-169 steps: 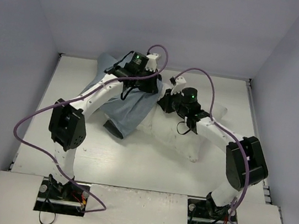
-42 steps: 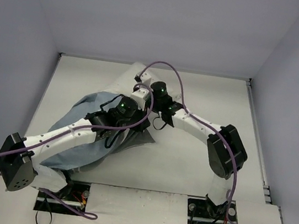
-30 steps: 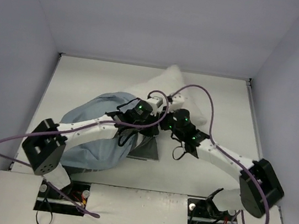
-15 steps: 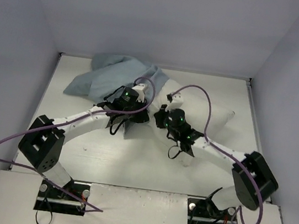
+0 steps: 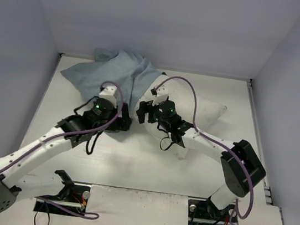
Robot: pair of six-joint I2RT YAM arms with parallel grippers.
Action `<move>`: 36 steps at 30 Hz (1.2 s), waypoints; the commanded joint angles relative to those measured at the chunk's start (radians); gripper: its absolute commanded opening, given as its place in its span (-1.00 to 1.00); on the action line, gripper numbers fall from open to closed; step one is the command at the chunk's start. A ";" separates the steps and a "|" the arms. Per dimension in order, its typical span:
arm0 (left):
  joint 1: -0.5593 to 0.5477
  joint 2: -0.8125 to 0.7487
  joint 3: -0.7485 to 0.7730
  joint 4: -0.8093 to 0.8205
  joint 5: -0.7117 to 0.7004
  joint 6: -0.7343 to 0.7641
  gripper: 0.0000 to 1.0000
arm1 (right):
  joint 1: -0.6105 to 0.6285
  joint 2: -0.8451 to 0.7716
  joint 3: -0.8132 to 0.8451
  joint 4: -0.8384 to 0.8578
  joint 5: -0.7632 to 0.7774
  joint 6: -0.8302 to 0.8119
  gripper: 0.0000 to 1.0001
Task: Put the pillow into the pillowcase
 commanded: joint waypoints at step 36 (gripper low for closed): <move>0.391 -0.179 0.266 -0.436 -0.134 0.042 0.54 | 0.197 0.447 0.674 -0.215 0.395 -0.944 -1.00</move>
